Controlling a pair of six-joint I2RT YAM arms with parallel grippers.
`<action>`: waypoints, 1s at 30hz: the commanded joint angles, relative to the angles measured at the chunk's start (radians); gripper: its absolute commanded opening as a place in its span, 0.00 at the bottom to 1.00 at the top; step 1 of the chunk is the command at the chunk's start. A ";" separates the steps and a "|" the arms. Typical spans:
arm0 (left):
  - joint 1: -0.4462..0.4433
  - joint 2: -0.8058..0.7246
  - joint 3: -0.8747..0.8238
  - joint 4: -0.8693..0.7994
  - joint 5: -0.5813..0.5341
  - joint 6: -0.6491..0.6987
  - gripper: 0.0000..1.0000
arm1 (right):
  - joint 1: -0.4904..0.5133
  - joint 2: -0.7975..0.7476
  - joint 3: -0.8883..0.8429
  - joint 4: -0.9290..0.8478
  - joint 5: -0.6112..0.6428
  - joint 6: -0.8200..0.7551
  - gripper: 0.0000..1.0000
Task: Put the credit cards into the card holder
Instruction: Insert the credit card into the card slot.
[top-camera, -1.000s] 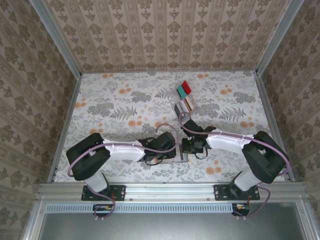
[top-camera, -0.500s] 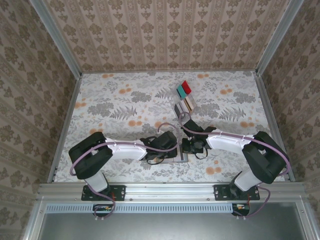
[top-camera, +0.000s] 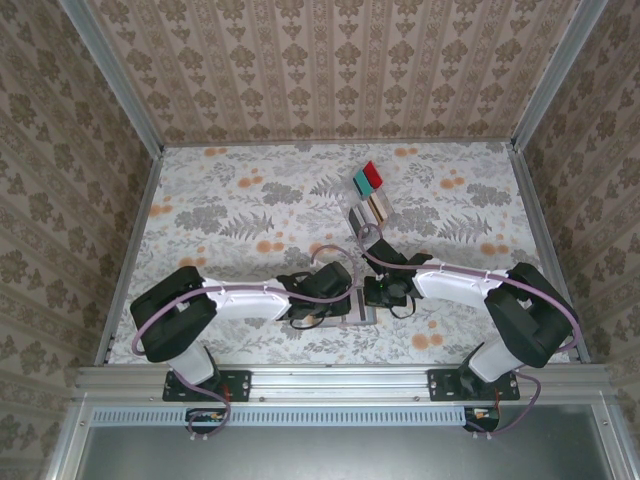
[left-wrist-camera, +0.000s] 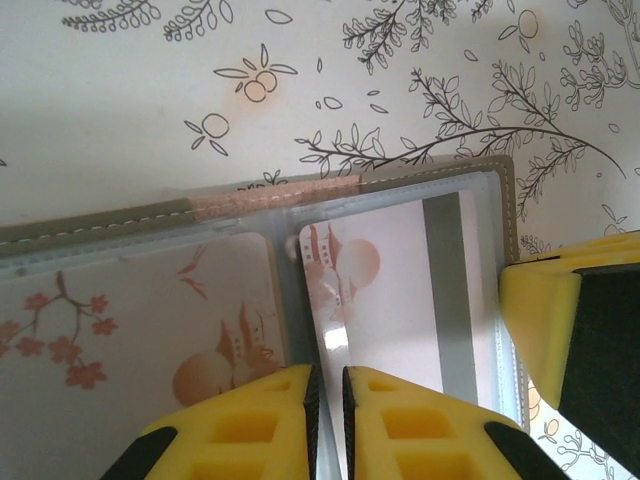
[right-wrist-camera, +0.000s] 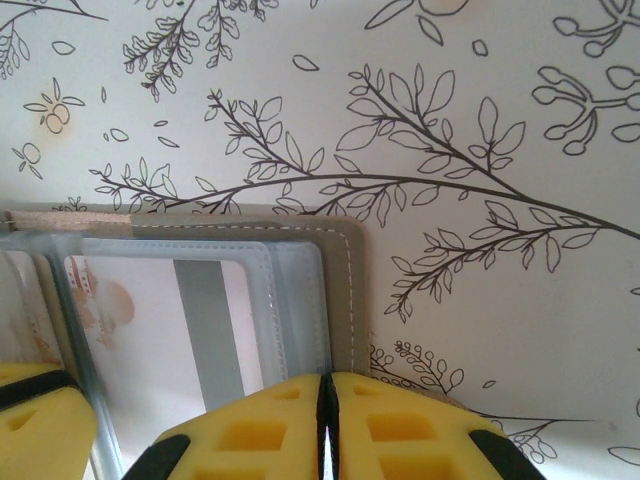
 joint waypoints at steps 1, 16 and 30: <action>0.004 0.020 0.037 -0.079 -0.021 0.021 0.17 | 0.003 0.041 -0.025 -0.045 0.070 0.004 0.13; 0.004 0.091 0.086 -0.071 0.040 0.037 0.20 | 0.003 0.044 -0.034 -0.034 0.071 0.004 0.13; 0.000 0.009 0.035 -0.112 -0.036 0.009 0.27 | 0.003 0.043 -0.042 -0.036 0.080 0.010 0.13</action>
